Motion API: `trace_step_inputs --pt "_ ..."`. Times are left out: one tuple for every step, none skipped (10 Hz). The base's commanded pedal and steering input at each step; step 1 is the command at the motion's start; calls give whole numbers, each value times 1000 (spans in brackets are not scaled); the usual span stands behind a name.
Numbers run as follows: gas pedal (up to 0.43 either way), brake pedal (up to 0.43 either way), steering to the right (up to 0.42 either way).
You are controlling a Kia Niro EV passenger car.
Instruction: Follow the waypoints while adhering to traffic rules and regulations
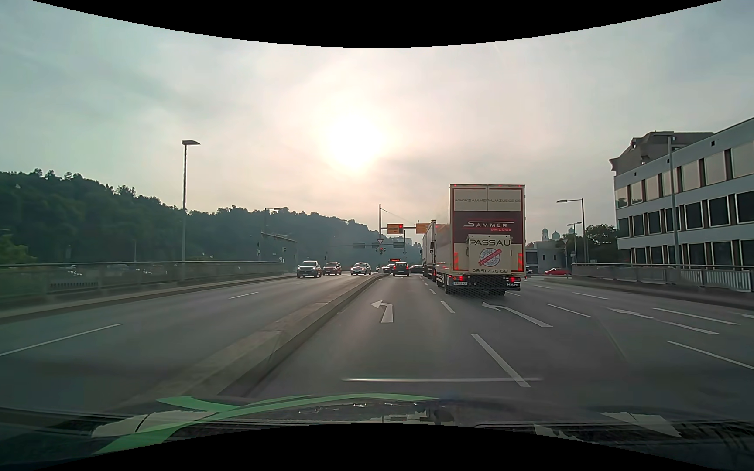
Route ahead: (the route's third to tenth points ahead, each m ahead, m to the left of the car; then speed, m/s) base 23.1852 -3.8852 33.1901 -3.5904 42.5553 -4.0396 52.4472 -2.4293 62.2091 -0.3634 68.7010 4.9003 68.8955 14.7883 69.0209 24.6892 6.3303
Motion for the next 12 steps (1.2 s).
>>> trace_step_inputs --pt "47 0 2" --pt "47 0 2" --pt "47 0 2" --pt "47 0 1" --pt "47 0 0" --pt "47 0 0" --pt "47 0 -1" --pt "47 0 -4" --pt "47 0 -4" --pt "47 0 -4" --pt "47 0 -7" --pt "47 0 -8"
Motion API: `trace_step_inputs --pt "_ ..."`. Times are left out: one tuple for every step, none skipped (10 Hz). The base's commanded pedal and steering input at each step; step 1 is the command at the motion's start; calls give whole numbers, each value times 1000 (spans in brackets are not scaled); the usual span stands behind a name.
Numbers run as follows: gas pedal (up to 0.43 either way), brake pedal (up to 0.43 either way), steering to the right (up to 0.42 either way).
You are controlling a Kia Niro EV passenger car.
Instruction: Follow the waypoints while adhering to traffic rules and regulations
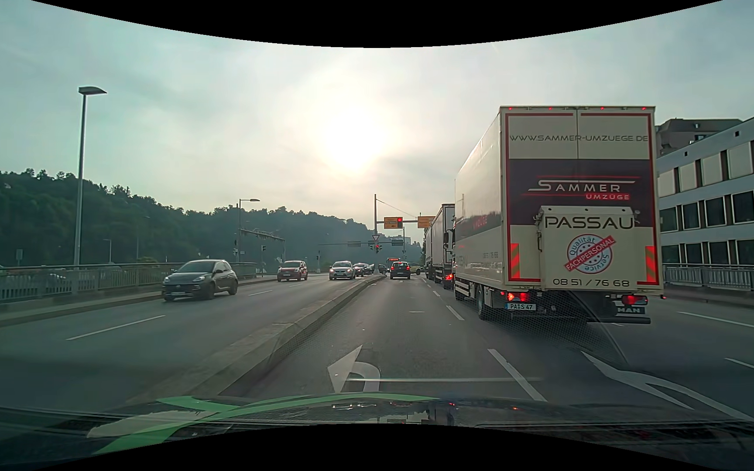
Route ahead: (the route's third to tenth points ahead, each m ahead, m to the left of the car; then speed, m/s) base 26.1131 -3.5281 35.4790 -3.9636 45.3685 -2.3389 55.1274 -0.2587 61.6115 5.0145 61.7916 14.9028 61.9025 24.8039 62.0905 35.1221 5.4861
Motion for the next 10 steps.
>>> trace_step_inputs --pt "47 0 -9" --pt "47 0 -9" --pt "47 0 -10" --pt "47 0 -10" --pt "39 0 -10" --pt "39 0 -9" --pt "39 0 -10" --pt "39 0 -8" --pt "39 0 -6" --pt "39 0 -5"
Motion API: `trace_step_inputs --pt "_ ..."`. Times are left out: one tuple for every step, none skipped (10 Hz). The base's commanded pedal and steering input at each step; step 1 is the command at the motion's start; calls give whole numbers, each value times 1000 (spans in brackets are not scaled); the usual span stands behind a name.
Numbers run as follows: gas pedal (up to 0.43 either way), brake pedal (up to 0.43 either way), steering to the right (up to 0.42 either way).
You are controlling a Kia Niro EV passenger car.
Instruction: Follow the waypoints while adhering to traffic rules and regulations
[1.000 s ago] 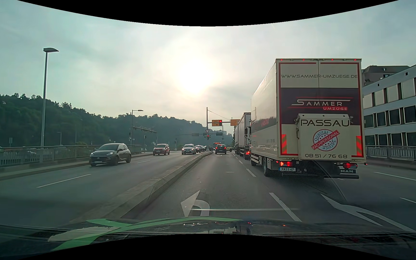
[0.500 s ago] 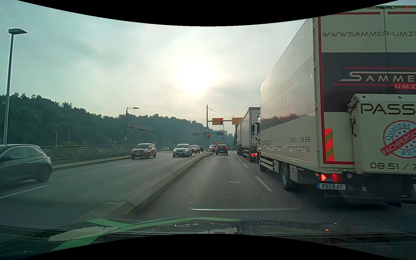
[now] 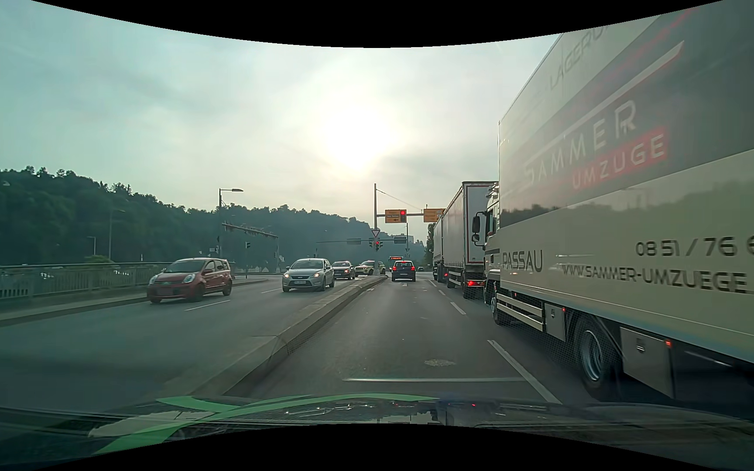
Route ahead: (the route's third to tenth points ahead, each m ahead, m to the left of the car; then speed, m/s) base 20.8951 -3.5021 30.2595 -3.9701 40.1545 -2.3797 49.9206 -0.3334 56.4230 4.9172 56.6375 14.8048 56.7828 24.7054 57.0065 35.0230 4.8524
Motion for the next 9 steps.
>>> trace_step_inputs --pt "39 0 -5" --pt "39 0 -5" --pt "28 0 -4" --pt "28 0 -4" --pt "28 0 -4" --pt "28 0 -4" --pt "20 0 -3" --pt "20 0 -2" --pt "8 0 -1"
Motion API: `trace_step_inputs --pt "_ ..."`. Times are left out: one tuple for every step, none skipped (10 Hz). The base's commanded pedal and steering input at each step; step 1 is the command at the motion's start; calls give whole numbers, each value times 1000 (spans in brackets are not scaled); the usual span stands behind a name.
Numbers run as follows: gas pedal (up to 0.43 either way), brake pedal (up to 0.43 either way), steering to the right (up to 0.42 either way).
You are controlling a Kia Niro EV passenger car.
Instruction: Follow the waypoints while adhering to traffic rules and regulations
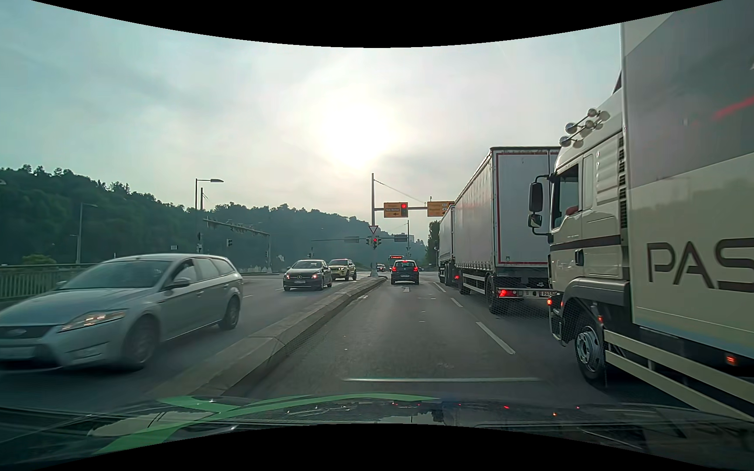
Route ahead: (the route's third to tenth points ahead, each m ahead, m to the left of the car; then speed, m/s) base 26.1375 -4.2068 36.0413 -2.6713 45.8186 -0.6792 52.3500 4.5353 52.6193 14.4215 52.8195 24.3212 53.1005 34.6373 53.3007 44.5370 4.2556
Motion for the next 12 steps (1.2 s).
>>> trace_step_inputs --pt "0 0 0" --pt "0 0 0" --pt "0 0 1" --pt "0 0 2" --pt "0 0 1" --pt "0 0 1" --pt "0 0 1" --pt "0 0 2" --pt "0 0 1" --pt "0 0 1" --pt "0 0 2" --pt "0 0 2"
